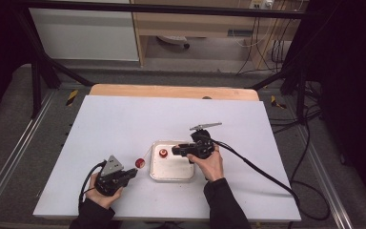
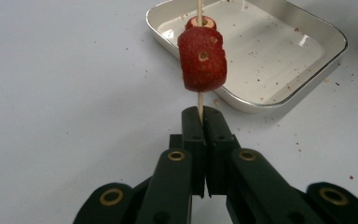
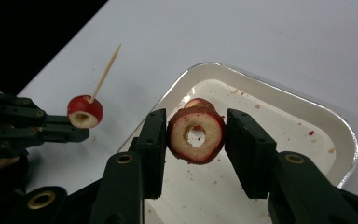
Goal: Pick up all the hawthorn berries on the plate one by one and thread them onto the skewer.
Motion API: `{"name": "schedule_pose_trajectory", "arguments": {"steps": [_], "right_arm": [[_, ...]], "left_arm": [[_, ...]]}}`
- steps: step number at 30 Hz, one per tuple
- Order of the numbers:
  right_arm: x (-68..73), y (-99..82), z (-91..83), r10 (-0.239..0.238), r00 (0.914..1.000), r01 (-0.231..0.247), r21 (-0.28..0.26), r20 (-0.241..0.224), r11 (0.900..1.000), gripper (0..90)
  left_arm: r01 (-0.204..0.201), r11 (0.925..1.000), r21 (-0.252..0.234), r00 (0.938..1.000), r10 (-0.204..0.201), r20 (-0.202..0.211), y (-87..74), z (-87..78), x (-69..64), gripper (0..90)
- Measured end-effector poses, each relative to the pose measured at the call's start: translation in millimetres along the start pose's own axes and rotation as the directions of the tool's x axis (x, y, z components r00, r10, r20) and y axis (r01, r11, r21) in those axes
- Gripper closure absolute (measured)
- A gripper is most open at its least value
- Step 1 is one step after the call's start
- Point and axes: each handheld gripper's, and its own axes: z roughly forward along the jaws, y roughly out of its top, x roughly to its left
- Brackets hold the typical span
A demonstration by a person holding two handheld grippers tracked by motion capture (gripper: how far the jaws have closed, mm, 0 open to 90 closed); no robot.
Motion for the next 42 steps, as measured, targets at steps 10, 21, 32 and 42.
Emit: {"name": "schedule_pose_trajectory", "arguments": {"steps": [10,21,32,42], "right_arm": [[-1.4,-12.7,-5.3,0.062,0.9957,-0.073,-0.177,-0.069,0.9816,59.6],[-0.6,-17.3,-0.2,0.099,0.9897,-0.126,-0.298,-0.104,0.9463,59.7],[0.8,-13.7,-3.0,0.109,0.9867,-0.15,-0.422,-0.12,0.894,59.7],[1.5,-8.8,-9.0,0.106,0.9844,-0.164,-0.514,-0.141,0.8418,59.8]], "left_arm": [[0.006,0.9999,-0.014,1.0,-0.006,-0.001,1.0,1.4,-5.2,88.2],[0.029,0.999,-0.033,0.9995,-0.03,-0.008,2.4,4.5,-13.9,88.2],[0.072,0.9957,-0.059,0.9974,-0.072,-0.009,13.0,7.3,-23.5,88.2],[0.094,0.9918,-0.086,0.9955,-0.093,0.015,27.5,14.7,-36.9,88.1]]}}
